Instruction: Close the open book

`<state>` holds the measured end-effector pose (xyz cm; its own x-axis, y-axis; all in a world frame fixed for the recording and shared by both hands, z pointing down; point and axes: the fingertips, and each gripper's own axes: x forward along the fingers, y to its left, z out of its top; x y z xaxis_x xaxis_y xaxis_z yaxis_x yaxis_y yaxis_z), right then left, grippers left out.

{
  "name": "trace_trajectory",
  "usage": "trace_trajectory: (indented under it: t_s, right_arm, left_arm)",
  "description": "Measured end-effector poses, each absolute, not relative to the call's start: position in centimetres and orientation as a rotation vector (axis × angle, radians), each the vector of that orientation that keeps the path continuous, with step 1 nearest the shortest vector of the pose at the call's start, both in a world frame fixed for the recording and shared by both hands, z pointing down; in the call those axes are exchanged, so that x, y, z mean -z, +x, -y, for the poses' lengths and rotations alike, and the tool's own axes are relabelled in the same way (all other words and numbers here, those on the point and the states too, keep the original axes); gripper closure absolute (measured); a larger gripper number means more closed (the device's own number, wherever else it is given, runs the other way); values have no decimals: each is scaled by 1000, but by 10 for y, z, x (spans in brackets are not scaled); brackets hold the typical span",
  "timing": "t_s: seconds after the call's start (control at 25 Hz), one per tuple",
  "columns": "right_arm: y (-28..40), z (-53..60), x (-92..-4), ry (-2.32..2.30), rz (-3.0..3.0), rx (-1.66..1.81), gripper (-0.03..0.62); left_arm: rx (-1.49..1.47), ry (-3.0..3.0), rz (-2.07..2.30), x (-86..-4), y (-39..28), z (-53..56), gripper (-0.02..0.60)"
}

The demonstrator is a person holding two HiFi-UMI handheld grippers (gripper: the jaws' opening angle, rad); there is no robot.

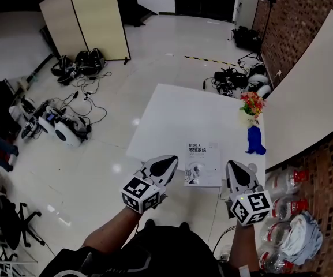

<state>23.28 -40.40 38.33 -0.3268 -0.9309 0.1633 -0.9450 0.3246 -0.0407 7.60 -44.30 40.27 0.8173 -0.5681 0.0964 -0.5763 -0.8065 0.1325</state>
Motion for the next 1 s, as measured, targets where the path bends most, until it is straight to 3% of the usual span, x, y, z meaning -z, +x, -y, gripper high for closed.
trace_trajectory:
  t_s: [0.64,1.0]
  right_arm:
    - [253,373,-374,1671,2571,-168,594]
    - [211,333,-373,1638,2583,-129,594]
  left_arm:
    - [-134,2858,955,-393,88,407,586]
    - [-129,2896,973,-390,49,353,586]
